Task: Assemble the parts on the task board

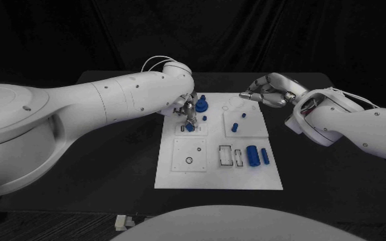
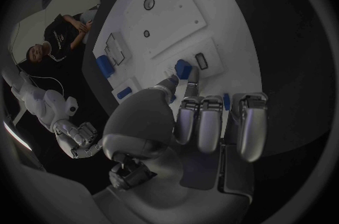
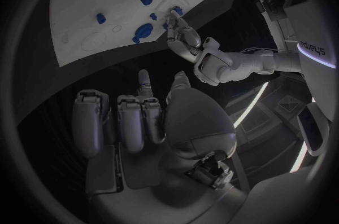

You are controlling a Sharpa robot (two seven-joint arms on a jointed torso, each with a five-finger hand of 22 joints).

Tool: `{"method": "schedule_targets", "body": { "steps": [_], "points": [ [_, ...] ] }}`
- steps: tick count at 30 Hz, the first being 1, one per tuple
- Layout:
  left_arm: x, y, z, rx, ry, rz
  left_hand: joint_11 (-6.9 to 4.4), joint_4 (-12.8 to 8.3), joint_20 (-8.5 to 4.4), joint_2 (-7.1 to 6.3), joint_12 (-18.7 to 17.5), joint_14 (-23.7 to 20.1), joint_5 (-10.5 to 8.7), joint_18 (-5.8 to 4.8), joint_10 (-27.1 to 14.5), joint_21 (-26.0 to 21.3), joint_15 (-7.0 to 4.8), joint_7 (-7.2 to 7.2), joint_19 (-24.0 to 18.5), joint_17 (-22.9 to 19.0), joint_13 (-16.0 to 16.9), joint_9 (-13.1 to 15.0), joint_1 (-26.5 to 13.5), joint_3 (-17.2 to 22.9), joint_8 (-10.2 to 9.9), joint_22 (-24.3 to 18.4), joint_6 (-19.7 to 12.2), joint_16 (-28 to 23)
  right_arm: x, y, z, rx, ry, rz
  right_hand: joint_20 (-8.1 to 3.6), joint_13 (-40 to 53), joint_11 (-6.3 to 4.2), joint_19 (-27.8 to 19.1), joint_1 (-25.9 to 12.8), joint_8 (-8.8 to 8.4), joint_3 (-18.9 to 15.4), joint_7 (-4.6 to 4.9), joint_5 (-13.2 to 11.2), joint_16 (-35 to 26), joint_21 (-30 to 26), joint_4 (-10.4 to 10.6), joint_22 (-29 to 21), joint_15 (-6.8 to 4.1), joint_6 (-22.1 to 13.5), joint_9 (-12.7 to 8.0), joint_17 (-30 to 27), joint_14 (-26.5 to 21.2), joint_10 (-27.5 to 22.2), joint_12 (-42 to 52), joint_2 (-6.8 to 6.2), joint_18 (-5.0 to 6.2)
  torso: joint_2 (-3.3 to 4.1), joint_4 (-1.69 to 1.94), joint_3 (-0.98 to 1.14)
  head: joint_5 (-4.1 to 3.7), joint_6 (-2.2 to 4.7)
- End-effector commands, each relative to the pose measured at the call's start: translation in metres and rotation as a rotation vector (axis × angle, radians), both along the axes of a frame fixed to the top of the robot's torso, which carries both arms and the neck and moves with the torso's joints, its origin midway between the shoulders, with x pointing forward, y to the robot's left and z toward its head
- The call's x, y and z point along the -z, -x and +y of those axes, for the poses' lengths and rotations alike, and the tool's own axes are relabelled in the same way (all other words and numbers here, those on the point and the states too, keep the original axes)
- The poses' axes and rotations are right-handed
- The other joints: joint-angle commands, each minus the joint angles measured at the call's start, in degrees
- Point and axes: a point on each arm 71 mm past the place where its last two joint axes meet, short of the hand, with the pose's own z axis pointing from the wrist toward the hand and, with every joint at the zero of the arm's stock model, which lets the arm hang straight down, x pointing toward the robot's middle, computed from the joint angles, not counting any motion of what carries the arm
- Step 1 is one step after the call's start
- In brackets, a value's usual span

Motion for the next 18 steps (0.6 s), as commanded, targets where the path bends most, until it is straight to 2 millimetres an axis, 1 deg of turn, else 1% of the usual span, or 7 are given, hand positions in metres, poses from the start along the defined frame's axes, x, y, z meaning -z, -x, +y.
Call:
{"method": "schedule_targets", "body": {
  "steps": [1,7,9,13,14,18],
  "points": [
    [0.0003,0.0006,-0.0022,0.0,0.003,-0.001,0.1,0.42,0.59,0.08,0.06,6.05,-0.36,0.96,6.08,-0.26,0.47,0.08,1.62,15.09,14.91,0.07,-0.55,0.0,-0.33,11.69,-0.51,0.15,0.0016,0.0005,-0.0011,0.008,0.01,0.01,0.33,15.06,0.19,2.17,0.77,0.35,-0.29,0.16,-0.1,0.17,-0.33,-0.08,12.63,0.41,0.26,-0.09,15.1,5.9,5.98,0.2,-0.02,0.91,0.0,0.0,0.01,0.04,-0.01],
    [0.0003,0.0009,-0.002,-0.001,0.002,-0.003,0.13,1.57,0.65,-0.02,0.03,6.05,-1.26,0.97,6.05,-0.32,0.51,0.1,1.61,15.09,14.87,0.37,-1.59,-0.4,-0.26,11.7,-0.38,0.15,0.0015,0.0006,-0.0014,0.008,0.01,0.009,0.33,15.06,0.19,2.13,0.79,0.33,-0.3,0.17,-0.08,0.17,-0.39,-0.05,12.61,0.41,0.22,-0.11,15.1,5.9,5.98,0.2,0.0,0.92,0.01,0.0,0.0,-0.06,-0.01],
    [0.0003,0.0009,-0.0017,-0.002,0.0,-0.002,0.13,2.26,0.66,-0.07,0.0,6.05,-1.84,0.99,6.02,-0.38,0.51,0.07,1.57,15.09,14.83,0.64,-2.19,-0.66,-0.1,11.69,-0.22,0.15,0.0015,0.0007,-0.0016,0.008,0.01,0.009,0.33,15.06,0.19,2.13,0.79,0.33,-0.3,0.17,-0.08,0.17,-0.39,-0.05,12.61,0.41,0.22,-0.11,15.1,5.9,5.98,0.2,0.0,0.92,0.01,0.0,0.0,-0.08,-0.01],
    [0.0005,0.0011,-0.001,-0.002,-0.004,0.0,-0.05,3.21,0.59,-0.25,0.01,6.05,-2.62,1.01,6.03,-0.47,0.4,-0.2,1.55,15.09,14.85,1.81,-2.91,-1.11,0.78,11.7,0.44,0.15,0.0015,0.0006,-0.0018,0.009,0.01,0.008,0.32,15.06,0.18,2.14,0.77,0.3,-0.33,0.17,-0.08,0.17,-0.38,0.01,12.61,0.4,0.17,-0.12,15.1,5.9,5.98,0.2,0.02,0.92,0.01,0.0,0.0,-0.08,-0.01],
    [0.0005,0.0012,-0.0009,-0.001,-0.004,0.001,-0.17,3.44,0.54,-0.31,0.02,6.05,-2.81,1.01,6.03,-0.49,0.32,-0.37,1.55,15.09,14.86,2.45,-2.97,-1.2,1.25,11.71,0.72,0.15,0.0015,0.0006,-0.0018,0.009,0.01,0.008,0.32,15.06,0.18,2.14,0.77,0.3,-0.33,0.17,-0.08,0.17,-0.38,0.01,12.61,0.4,0.17,-0.12,15.1,5.9,5.98,0.2,0.02,0.92,0.01,0.0,0.0,-0.07,-0.01],
    [0.0007,0.0016,-0.0008,0.001,-0.008,0.004,-0.26,3.69,0.48,-0.42,0.0,6.05,-3.03,0.99,6.02,-0.46,0.25,-0.46,1.6,15.09,14.84,3.01,-3.1,-1.35,1.6,11.77,0.86,0.15,0.0015,0.0005,-0.0018,0.009,0.01,0.008,0.32,15.06,0.18,2.14,0.77,0.3,-0.33,0.17,-0.08,0.17,-0.38,0.01,12.61,0.4,0.17,-0.12,15.1,5.9,5.98,0.2,0.02,0.92,0.01,-0.01,0.01,0.07,-0.01]
  ]
}}
